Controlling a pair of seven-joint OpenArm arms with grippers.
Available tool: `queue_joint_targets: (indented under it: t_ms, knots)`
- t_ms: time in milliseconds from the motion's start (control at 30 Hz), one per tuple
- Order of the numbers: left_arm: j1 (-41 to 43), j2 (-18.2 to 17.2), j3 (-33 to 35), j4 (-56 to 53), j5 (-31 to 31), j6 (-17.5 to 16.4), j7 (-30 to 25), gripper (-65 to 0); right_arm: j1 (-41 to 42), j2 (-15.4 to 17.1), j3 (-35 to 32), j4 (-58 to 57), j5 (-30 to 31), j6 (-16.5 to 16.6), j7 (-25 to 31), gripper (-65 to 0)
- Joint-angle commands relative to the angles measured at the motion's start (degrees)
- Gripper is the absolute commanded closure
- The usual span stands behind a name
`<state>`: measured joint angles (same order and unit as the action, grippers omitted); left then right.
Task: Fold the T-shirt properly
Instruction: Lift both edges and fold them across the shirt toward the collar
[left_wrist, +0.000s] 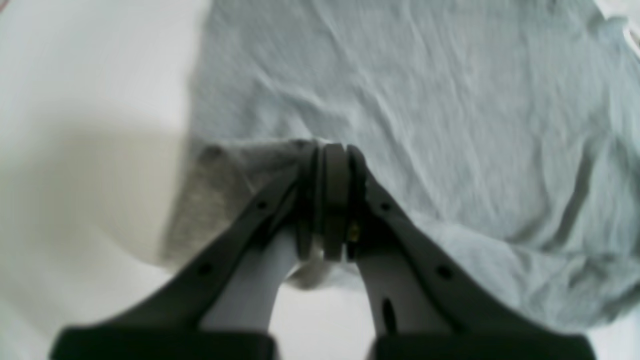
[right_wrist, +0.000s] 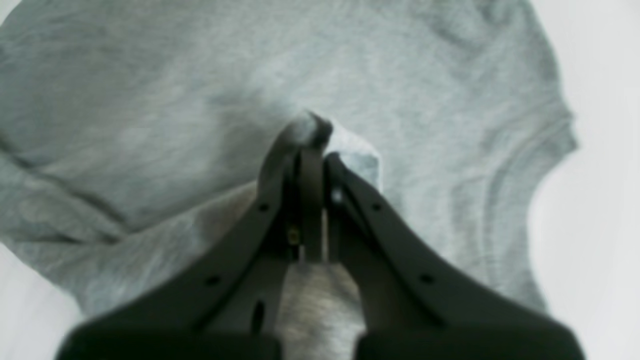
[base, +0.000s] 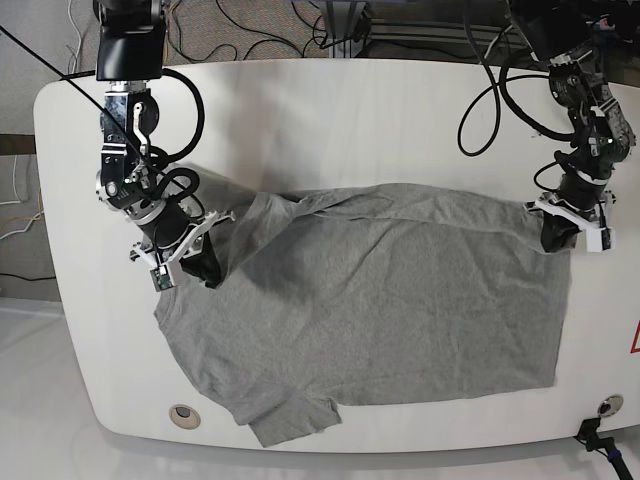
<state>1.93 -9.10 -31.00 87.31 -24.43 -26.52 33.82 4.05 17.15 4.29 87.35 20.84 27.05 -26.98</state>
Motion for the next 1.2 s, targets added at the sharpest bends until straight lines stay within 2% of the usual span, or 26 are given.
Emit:
queue_joint_targets:
  t_ms: [0,67,200,300,633,800,933,1033,1167]
  knots:
    - [-1.0,-0.7,0.4,-0.5,-0.8,-0.2,0.8,-1.8,5.5,1.9,-1.1,-2.6,0.5,0.0,1.6,0.0]
    - [-1.0,-0.6,0.5,-0.9,0.4,1.0,0.8,-1.8,8.2,2.9,-2.4,-5.0,0.5,0.0,1.7,0.0]
    - [-1.5,0.0,1.2,-1.3,3.8,6.5,0.9,-1.8,11.8,3.2,-4.6,-8.4,0.5,0.0,2.1,0.0]
    - [-2.5,-0.2,1.1,-1.3,5.7,7.7,0.9,-1.8,13.0,3.2,-5.7,-9.6,0.4,0.0,2.2,0.0]
    - [-6.3,-0.2,1.0,-1.4,7.4,7.9,0.5,-1.8,17.5,3.2,-7.8,-19.3,0.4,0.0,8.8,0.0]
    - [-9.7,0.3,1.2,-4.5,15.9,8.1,0.8,-1.8,20.0,2.9,-7.8,-21.8,0.4,0.0,8.9,0.0]
    - [-10.9,0.6,1.2,-6.3,18.1,8.1,0.2,-1.8,21.7,2.8,-7.8,-24.6,0.4,0.0,10.2,0.0]
    - [-11.2,0.6,1.2,-6.3,18.1,8.1,-3.6,-1.8,21.7,2.8,-8.3,-26.4,0.4,0.0,13.3,0.0]
    - [-11.2,0.6,1.2,-6.3,18.1,7.9,-6.4,-1.9,21.7,2.8,-9.3,-28.3,0.4,-0.1,13.8,0.0]
